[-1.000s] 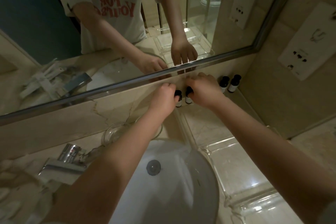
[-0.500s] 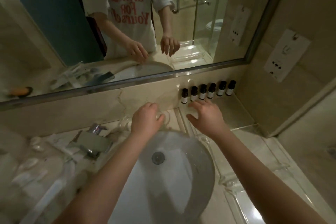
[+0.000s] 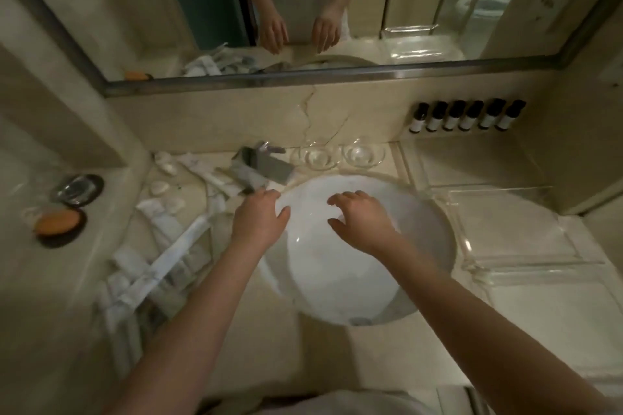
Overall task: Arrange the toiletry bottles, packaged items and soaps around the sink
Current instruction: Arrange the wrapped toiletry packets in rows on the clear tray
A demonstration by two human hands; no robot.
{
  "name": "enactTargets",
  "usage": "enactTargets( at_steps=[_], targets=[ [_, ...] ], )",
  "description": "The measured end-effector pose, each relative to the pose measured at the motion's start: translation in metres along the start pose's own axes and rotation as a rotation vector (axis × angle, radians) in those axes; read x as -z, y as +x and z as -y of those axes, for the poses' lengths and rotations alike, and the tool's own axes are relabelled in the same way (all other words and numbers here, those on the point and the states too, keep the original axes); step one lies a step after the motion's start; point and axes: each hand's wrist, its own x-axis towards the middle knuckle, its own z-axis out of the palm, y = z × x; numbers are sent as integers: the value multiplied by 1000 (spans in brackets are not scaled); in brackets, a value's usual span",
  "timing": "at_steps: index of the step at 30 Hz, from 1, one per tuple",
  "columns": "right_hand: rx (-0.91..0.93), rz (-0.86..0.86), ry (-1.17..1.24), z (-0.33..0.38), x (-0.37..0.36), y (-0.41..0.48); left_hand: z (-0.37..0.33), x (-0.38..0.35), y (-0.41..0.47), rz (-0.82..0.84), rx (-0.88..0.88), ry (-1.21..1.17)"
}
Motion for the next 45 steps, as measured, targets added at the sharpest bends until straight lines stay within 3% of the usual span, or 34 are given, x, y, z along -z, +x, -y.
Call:
enactTargets(
  at_steps=[10,17,21,25,29,33,37,45],
  targets=[
    [169,339,71,129,-93,21,150,24,-71,13,345,99],
    [-143,264,170,180,-138,42,221,36,-70,139,492,147],
    [-253,219,209,188,-151,50,229,31,-66,137,442,207],
    [-351,261,334,185,-155,60,212,28,-74,45,241,206],
    [-388,322,424,181,-149,65,190,13,-92,235,24,174],
    [-350,335,325,169,-139,66,179,-11,-108,397,-65,248],
    [-314,321,313,155,-133,62,180,-26,-116,407,-51,311],
    [-330,203,826,124,-101,23,162,-32,-105,349,160,319]
  ],
)
